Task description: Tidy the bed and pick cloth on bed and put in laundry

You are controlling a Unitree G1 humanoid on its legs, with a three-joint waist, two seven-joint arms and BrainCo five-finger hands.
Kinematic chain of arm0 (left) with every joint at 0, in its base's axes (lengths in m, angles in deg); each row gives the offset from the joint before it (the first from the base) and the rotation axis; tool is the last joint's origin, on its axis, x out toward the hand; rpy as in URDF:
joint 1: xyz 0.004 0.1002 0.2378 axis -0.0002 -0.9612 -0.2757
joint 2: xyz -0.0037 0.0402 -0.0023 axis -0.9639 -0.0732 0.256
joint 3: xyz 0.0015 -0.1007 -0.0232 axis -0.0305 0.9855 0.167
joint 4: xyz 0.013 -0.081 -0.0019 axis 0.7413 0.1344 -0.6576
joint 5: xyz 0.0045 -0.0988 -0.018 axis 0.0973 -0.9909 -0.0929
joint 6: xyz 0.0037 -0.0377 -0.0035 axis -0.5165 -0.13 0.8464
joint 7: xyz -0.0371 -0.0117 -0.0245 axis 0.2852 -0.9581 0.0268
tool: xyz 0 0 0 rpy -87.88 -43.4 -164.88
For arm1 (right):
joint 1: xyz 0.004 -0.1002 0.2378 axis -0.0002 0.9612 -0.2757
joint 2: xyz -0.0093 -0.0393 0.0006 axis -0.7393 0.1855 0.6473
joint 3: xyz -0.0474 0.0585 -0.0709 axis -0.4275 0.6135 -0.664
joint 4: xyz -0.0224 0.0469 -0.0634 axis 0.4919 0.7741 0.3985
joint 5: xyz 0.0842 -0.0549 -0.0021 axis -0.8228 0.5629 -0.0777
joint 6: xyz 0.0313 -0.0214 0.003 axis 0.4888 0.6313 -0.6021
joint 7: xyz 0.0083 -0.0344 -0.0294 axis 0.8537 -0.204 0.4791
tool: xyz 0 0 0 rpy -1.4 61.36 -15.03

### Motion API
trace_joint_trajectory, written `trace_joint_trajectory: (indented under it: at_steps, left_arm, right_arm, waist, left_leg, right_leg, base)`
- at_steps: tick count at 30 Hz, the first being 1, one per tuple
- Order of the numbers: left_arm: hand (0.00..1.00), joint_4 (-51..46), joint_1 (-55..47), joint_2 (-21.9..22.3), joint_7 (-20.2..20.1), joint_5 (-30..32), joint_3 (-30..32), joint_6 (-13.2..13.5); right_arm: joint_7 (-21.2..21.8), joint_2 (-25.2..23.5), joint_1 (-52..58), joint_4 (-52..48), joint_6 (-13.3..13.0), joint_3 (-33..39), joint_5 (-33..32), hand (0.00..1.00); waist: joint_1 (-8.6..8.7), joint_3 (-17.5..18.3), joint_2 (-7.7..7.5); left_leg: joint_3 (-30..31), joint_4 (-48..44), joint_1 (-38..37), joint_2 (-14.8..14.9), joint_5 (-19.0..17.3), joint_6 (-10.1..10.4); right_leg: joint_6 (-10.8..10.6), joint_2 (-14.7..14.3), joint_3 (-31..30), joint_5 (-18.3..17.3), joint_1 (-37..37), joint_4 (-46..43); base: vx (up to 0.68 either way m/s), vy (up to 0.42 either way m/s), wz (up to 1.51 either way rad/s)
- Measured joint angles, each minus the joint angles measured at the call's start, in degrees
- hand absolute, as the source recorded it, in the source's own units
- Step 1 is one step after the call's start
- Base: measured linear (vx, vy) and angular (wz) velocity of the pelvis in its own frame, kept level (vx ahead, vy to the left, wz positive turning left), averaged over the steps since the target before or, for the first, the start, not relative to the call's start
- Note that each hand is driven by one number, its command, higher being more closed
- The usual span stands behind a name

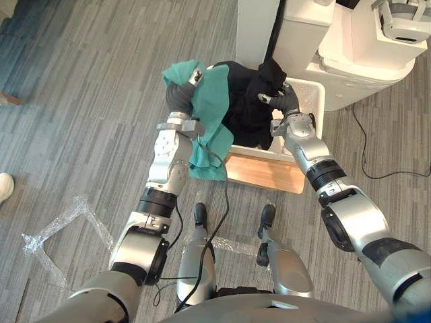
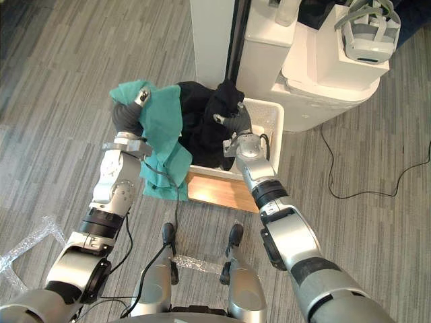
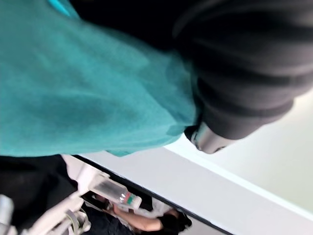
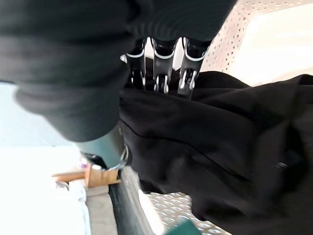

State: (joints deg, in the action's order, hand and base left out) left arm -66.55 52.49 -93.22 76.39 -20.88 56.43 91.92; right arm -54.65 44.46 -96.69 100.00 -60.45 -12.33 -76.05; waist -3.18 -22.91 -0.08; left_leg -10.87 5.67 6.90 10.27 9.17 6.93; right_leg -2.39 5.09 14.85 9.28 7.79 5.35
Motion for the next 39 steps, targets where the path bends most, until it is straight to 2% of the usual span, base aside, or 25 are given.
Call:
trace_joint_trajectory:
  at_steps: [3,4,6,10,13,15,16,18,21,23,26,29,31,34,37,39]
  left_arm:
    - [1.0,0.0,0.8,-0.7,-0.7,0.0,-0.1,0.9]
    - [1.0,0.0,1.3,-1.5,-0.9,0.1,-0.1,1.6]
    - [1.0,0.0,1.7,-2.5,-1.1,0.1,0.0,2.1]
    - [1.0,-0.7,1.6,-4.0,-2.4,0.1,0.0,2.3]
    - [1.0,-4.7,-0.2,-4.1,-3.7,0.1,-0.1,3.3]
    - [1.0,-9.5,-4.5,-3.8,-4.9,0.1,-0.6,4.2]
    - [1.0,-10.2,-5.5,-3.5,-5.1,0.1,-0.7,4.5]
    - [1.0,-12.4,-9.4,-2.7,-5.5,0.1,-1.3,4.8]
    - [1.0,-15.0,-13.0,-1.0,-5.5,0.1,-1.7,5.9]
    - [1.0,-16.4,-14.0,-0.9,-5.4,0.1,-1.7,5.9]
    - [1.0,-18.3,-15.8,-1.0,-4.1,0.3,-1.4,5.9]
    - [1.0,-19.6,-17.8,-0.6,-2.0,3.8,-1.4,5.9]
    - [1.0,-19.7,-19.1,-0.2,0.6,9.8,-1.2,5.9]
    - [1.0,-19.7,-19.2,-0.8,3.5,16.4,-0.5,5.9]
    - [1.0,-19.7,-19.7,-2.7,4.5,21.7,0.0,5.7]
    - [1.0,-19.6,-21.4,-5.1,4.5,26.7,0.2,5.3]
  right_arm:
    - [-0.4,0.2,0.0,0.8,-0.1,-0.8,4.4,0.0]
    - [-1.0,0.9,0.0,1.5,0.0,-1.7,9.5,0.0]
    - [-1.2,2.0,0.0,1.8,0.1,-2.9,13.5,0.0]
    - [-2.2,4.4,1.2,1.7,2.0,-4.2,17.2,0.0]
    - [-2.9,4.4,5.0,0.9,4.9,-4.3,19.0,0.0]
    - [-3.0,4.3,10.8,0.4,8.3,-4.3,19.0,0.0]
    - [-3.1,4.3,12.4,0.3,9.1,-4.2,19.1,0.0]
    - [-3.3,4.2,18.8,-0.4,12.7,-4.2,19.0,0.0]
    - [-3.6,4.2,26.5,-1.1,15.0,-3.7,19.0,0.0]
    - [-4.6,4.2,30.5,-2.6,15.2,-1.9,19.0,0.0]
    - [-6.7,4.4,38.3,-7.3,15.0,1.4,18.9,0.0]
    - [-8.1,4.5,45.7,-10.0,13.5,4.1,17.5,0.0]
    - [-8.4,4.5,51.9,-10.2,12.0,7.2,16.2,0.0]
    - [-8.3,4.2,58.9,-10.3,9.8,10.0,15.4,0.0]
    - [-7.6,3.7,63.5,-10.3,8.3,11.8,14.8,0.0]
    - [-5.6,3.4,67.6,-9.7,6.2,14.3,11.8,0.0]
  waist:
    - [-0.01,-0.2,-0.28]
    - [-0.19,-0.5,-0.87]
    - [-0.59,-0.9,-1.71]
    - [-1.03,-0.6,-3.63]
    - [-0.92,0.6,-5.15]
    - [-0.96,3.8,-6.34]
    - [-0.85,4.4,-6.48]
    - [-0.49,7.8,-6.36]
    - [0.67,11.6,-5.73]
    - [0.91,12.8,-5.09]
    - [2.92,14.5,-3.67]
    - [4.28,15.8,-2.49]
    - [5.7,17.3,-1.61]
    - [7.28,17.8,-1.15]
    - [8.48,17.8,-1.09]
    - [8.9,18.0,-1.05]
  left_leg:
    - [0.0,0.1,0.0,0.1,0.0,0.0]
    - [-0.3,0.2,-0.2,0.2,0.0,0.0]
    - [-0.6,0.2,-0.8,0.4,0.0,0.1]
    - [-1.0,0.3,-3.5,0.9,-0.4,0.5]
    - [-1.7,0.3,-6.0,1.1,-1.8,0.6]
    - [-2.9,0.3,-7.1,1.2,-2.6,0.6]
    - [-3.0,0.3,-7.7,1.2,-2.8,0.8]
    - [-4.0,0.3,-9.4,0.9,-3.5,0.6]
    - [-5.0,0.3,-11.2,0.7,-4.5,0.7]
    - [-6.4,0.3,-12.2,0.7,-4.9,0.9]
    - [-7.9,0.3,-13.2,0.7,-5.3,0.9]
    - [-9.7,0.3,-14.6,0.9,-6.0,1.2]
    - [-10.9,0.3,-15.4,0.9,-6.6,1.5]
    - [-12.2,0.3,-16.1,0.9,-7.0,1.1]
    - [-13.0,0.3,-16.4,0.8,-7.0,1.1]
    - [-14.0,0.3,-17.0,0.9,-7.2,1.1]
  right_leg:
    - [0.0,-0.1,0.0,0.0,0.0,0.0]
    - [0.2,-0.2,-0.1,0.1,-0.1,0.0]
    - [0.2,-0.4,-0.3,0.2,-0.4,0.0]
    - [0.4,-0.9,-1.1,0.0,-2.8,0.1]
    - [0.4,-1.1,-1.6,-0.7,-5.0,0.1]
    - [0.0,-1.1,-2.5,-1.3,-5.7,0.1]
    - [-0.1,-1.1,-2.7,-1.4,-6.1,0.1]
    - [-0.4,-0.9,-3.3,-2.2,-7.6,0.1]
    - [-0.7,-0.7,-4.1,-2.9,-8.9,0.1]
    - [-0.7,-0.7,-5.3,-2.9,-9.2,0.1]
    - [-0.7,-0.7,-6.4,-2.9,-9.3,0.1]
    - [-0.7,-1.0,-8.3,-2.9,-9.6,0.1]
    - [-1.0,-1.1,-9.4,-3.2,-9.5,0.1]
    - [-1.4,-1.2,-10.7,-3.3,-9.5,0.1]
    - [-1.6,-1.2,-11.4,-3.1,-9.3,0.1]
    - [-1.9,-1.2,-12.3,-3.0,-9.3,0.1]
  base:
    - [0.0,0.001,-0.01]
    - [-0.02,-0.001,-0.06]
    - [-0.02,-0.007,-0.08]
    - [-0.01,-0.008,-0.05]
    - [-0.01,-0.002,-0.06]
    - [0.03,0.003,-0.14]
    - [0.06,0.01,-0.15]
    - [0.07,0.019,-0.14]
    - [0.09,0.021,-0.12]
    - [0.06,0.019,-0.28]
    - [0.03,0.01,-0.23]
    - [0.01,0.009,-0.33]
    - [0.0,0.011,-0.26]
    - [-0.01,0.011,-0.22]
    - [0.0,0.009,-0.16]
    - [0.02,0.015,-0.17]
